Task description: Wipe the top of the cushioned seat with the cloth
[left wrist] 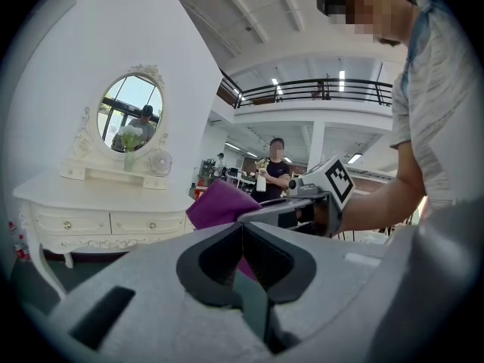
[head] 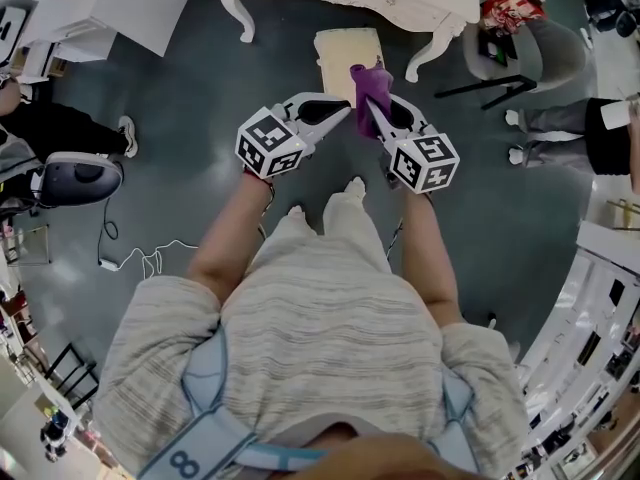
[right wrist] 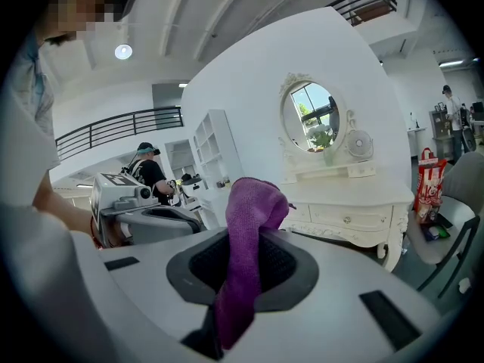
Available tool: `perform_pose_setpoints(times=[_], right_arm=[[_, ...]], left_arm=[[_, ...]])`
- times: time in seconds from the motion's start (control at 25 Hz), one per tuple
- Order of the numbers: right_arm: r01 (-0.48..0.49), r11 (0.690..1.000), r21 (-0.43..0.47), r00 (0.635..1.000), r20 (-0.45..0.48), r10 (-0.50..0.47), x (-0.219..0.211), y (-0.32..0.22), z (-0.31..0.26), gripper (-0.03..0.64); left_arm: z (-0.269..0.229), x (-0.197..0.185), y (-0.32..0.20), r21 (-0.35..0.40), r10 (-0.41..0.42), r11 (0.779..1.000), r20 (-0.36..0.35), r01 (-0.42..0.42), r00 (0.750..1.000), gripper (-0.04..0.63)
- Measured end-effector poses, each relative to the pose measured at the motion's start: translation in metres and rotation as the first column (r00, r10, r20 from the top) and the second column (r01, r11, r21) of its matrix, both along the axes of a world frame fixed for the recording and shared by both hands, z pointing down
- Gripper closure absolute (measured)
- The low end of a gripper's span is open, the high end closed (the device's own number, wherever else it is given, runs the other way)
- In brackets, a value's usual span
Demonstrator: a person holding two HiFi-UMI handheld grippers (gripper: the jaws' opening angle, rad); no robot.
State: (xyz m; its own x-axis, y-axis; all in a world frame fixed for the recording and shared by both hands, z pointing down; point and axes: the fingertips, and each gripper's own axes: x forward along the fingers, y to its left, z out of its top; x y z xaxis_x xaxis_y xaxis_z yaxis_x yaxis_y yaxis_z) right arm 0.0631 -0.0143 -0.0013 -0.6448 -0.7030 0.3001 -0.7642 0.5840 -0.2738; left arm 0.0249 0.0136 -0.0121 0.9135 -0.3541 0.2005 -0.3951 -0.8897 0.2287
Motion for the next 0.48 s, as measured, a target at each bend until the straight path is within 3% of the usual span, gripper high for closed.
perform_pose_setpoints(times=[0.48], right_arm=[[0.077,0.997,-0.028,0.997,-0.006,-0.077,0.039,-0.075,0.038,0.558]], left_arm=[[0.041,0.033,-0.076,-0.031,-0.098,0.995,0.024,0.099,0.995,0.582]])
